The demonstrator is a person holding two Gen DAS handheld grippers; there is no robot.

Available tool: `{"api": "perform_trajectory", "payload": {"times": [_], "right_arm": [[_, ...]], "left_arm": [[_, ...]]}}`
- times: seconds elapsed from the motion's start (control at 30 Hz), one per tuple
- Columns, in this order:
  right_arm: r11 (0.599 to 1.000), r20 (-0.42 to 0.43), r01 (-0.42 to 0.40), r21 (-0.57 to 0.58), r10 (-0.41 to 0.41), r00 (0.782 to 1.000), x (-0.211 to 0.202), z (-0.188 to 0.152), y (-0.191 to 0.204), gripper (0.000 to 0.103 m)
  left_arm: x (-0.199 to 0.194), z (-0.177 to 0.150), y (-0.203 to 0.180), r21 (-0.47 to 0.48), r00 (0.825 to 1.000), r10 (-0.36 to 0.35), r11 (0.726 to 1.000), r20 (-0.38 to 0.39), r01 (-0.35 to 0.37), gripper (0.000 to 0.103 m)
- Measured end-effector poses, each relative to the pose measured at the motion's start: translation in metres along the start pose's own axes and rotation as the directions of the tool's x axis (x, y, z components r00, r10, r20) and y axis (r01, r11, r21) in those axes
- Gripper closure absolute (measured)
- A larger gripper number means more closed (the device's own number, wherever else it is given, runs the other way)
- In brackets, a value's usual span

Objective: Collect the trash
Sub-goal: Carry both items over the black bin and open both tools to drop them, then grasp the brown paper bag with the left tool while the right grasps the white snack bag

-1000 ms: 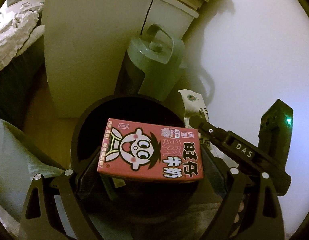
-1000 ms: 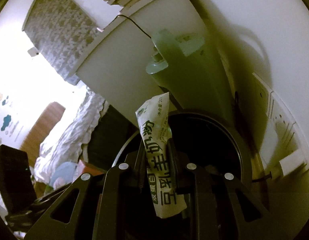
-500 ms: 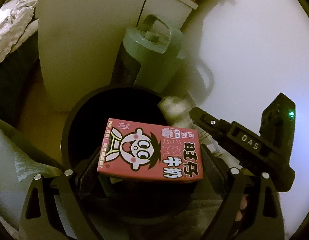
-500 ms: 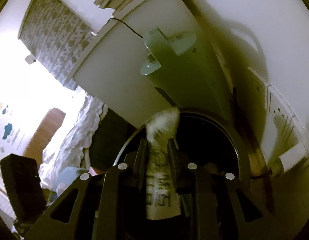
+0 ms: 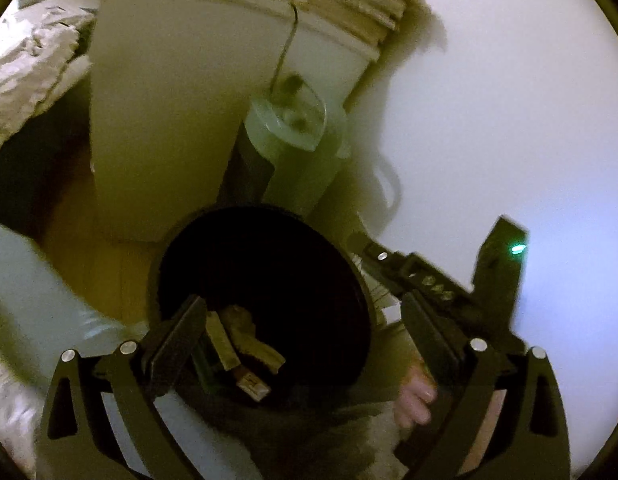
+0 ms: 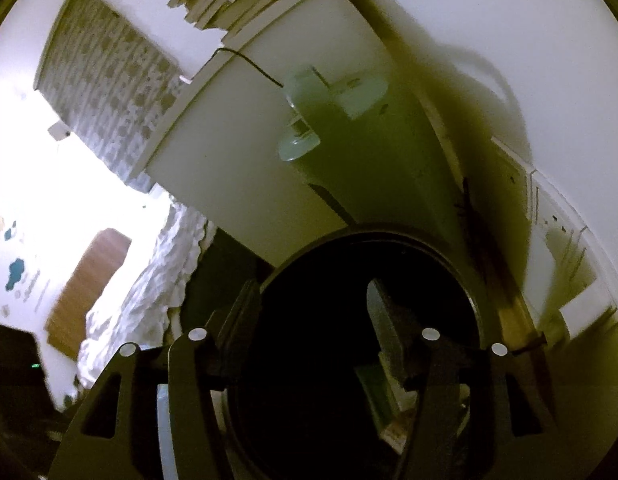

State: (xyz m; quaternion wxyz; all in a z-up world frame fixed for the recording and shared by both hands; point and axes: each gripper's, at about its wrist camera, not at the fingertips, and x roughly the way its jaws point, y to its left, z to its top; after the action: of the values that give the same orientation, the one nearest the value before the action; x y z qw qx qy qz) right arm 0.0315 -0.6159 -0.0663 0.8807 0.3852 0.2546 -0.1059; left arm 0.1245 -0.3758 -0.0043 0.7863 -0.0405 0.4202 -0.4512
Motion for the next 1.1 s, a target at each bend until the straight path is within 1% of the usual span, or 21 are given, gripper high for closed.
{"api": "perform_trajectory", "payload": {"times": [0.13, 0.2, 0.27, 0.37, 0.4, 0.43, 0.47, 0.5, 0.57, 0.6, 0.63, 0.67, 0.7, 0.77, 0.8, 0.87, 0.9, 0.93, 0.97, 1.03, 1.1], "right_arm": [[0.999, -0.010, 0.001, -0.034, -0.001, 1.000, 0.004, -0.005, 0.011, 0.045], [0.998, -0.015, -0.001, -0.061, 0.000, 1.000, 0.006, -0.008, 0.019, 0.045], [0.996, -0.024, -0.006, -0.090, 0.004, 1.000, 0.009, -0.013, 0.029, 0.045], [0.989, -0.033, -0.020, -0.149, 0.015, 0.999, 0.012, -0.021, 0.049, 0.044], [0.984, -0.036, -0.029, -0.177, 0.023, 0.999, 0.013, -0.025, 0.058, 0.042], [0.979, -0.039, -0.038, -0.200, 0.031, 0.999, 0.013, -0.029, 0.065, 0.041], [0.973, -0.044, -0.051, -0.224, 0.042, 0.998, 0.013, -0.033, 0.073, 0.041], [0.964, -0.052, -0.069, -0.258, 0.057, 0.997, 0.014, -0.039, 0.084, 0.041], [0.945, -0.081, -0.105, -0.309, 0.084, 0.993, 0.016, -0.050, 0.102, 0.041], [0.934, -0.116, -0.143, -0.329, 0.110, 0.987, 0.018, -0.057, 0.114, 0.041], [0.922, -0.154, -0.182, -0.343, 0.136, 0.979, 0.020, -0.064, 0.125, 0.041], [0.909, -0.183, -0.214, -0.357, 0.157, 0.970, 0.021, -0.070, 0.136, 0.040], [0.891, -0.212, -0.252, -0.376, 0.182, 0.960, 0.021, -0.078, 0.151, 0.033], [0.855, -0.281, -0.331, -0.399, 0.229, 0.932, 0.024, -0.091, 0.177, 0.025], [0.835, -0.330, -0.361, -0.416, 0.232, 0.915, 0.029, -0.099, 0.192, 0.025], [0.805, -0.386, -0.363, -0.469, 0.182, 0.904, 0.040, -0.113, 0.214, 0.025], [0.790, -0.409, -0.349, -0.503, 0.138, 0.902, 0.049, -0.120, 0.224, 0.025], [0.780, -0.421, -0.332, -0.531, 0.097, 0.902, 0.057, -0.126, 0.231, 0.025], [0.776, -0.429, -0.325, -0.541, 0.078, 0.900, 0.062, -0.129, 0.234, 0.025], [0.770, -0.460, -0.319, -0.552, 0.037, 0.887, 0.074, -0.136, 0.242, 0.026], [0.755, -0.471, -0.306, -0.580, -0.004, 0.882, 0.079, -0.145, 0.248, 0.049]], "left_arm": [[-0.057, -0.009, 0.019, -0.045, 0.997, 0.039, 0.998, 0.073, -0.036, 0.006], [-0.090, -0.017, 0.036, -0.090, 0.990, 0.092, 0.993, 0.109, -0.082, 0.006], [-0.128, -0.029, 0.059, -0.147, 0.976, 0.160, 0.979, 0.149, -0.138, 0.006], [-0.190, -0.054, 0.102, -0.258, 0.935, 0.277, 0.941, 0.222, -0.217, 0.006], [-0.213, -0.065, 0.119, -0.302, 0.916, 0.320, 0.922, 0.241, -0.243, 0.006], [-0.224, -0.070, 0.130, -0.333, 0.905, 0.347, 0.907, 0.247, -0.258, 0.006], [-0.244, -0.083, 0.150, -0.389, 0.888, 0.386, 0.880, 0.251, -0.273, 0.006], [-0.257, -0.092, 0.167, -0.437, 0.878, 0.408, 0.857, 0.249, -0.274, 0.006], [-0.275, -0.106, 0.198, -0.518, 0.871, 0.435, 0.812, 0.228, -0.271, 0.006], [-0.280, -0.115, 0.217, -0.562, 0.874, 0.440, 0.785, 0.208, -0.261, 0.006], [-0.283, -0.121, 0.232, -0.591, 0.879, 0.436, 0.767, 0.192, -0.251, 0.006], [-0.286, -0.125, 0.243, -0.607, 0.884, 0.430, 0.757, 0.183, -0.243, 0.006], [-0.283, -0.129, 0.257, -0.628, 0.894, 0.416, 0.744, 0.168, -0.228, 0.006], [-0.281, -0.131, 0.271, -0.646, 0.904, 0.399, 0.732, 0.151, -0.216, 0.006], [-0.276, -0.131, 0.279, -0.654, 0.910, 0.392, 0.725, 0.136, -0.214, 0.006], [-0.272, -0.133, 0.288, -0.668, 0.915, 0.383, 0.714, 0.122, -0.210, 0.007], [-0.269, -0.133, 0.293, -0.677, 0.918, 0.380, 0.706, 0.114, -0.209, 0.008], [-0.266, -0.134, 0.296, -0.679, 0.920, 0.377, 0.704, 0.110, -0.207, 0.009], [-0.266, -0.136, 0.296, -0.672, 0.915, 0.385, 0.710, 0.118, -0.212, 0.011], [-0.262, -0.132, 0.295, -0.647, 0.913, 0.397, 0.722, 0.095, -0.246, 0.029], [-0.262, -0.132, 0.297, -0.629, 0.909, 0.407, 0.730, 0.085, -0.268, 0.035]]}}
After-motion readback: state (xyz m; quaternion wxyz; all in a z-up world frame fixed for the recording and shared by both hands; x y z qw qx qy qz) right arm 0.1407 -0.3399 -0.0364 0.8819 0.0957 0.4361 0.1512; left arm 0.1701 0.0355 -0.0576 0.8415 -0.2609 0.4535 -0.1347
